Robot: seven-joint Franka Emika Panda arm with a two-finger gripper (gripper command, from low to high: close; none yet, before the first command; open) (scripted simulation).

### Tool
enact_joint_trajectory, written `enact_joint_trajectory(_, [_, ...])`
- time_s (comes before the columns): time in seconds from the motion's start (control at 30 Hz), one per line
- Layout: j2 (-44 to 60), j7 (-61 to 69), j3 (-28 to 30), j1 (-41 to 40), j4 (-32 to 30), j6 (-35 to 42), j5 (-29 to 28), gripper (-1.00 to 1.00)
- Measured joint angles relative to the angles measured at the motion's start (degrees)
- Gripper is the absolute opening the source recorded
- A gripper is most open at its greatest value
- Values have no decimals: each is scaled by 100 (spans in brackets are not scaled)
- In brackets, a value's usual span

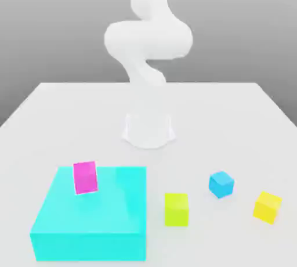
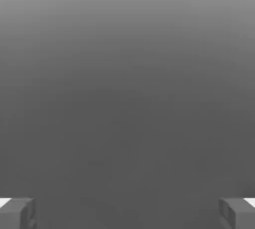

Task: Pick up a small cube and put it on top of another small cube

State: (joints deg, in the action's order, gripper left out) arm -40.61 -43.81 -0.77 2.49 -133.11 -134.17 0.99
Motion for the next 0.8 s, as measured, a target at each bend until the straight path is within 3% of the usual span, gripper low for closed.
enact_joint_trajectory(0.47, [2932, 908, -796, 1214, -751, -1353, 227, 0])
enact_joint_trajectory(0.8, [5048, 800, -1189, 2141, -1278, -2303, -655, 0])
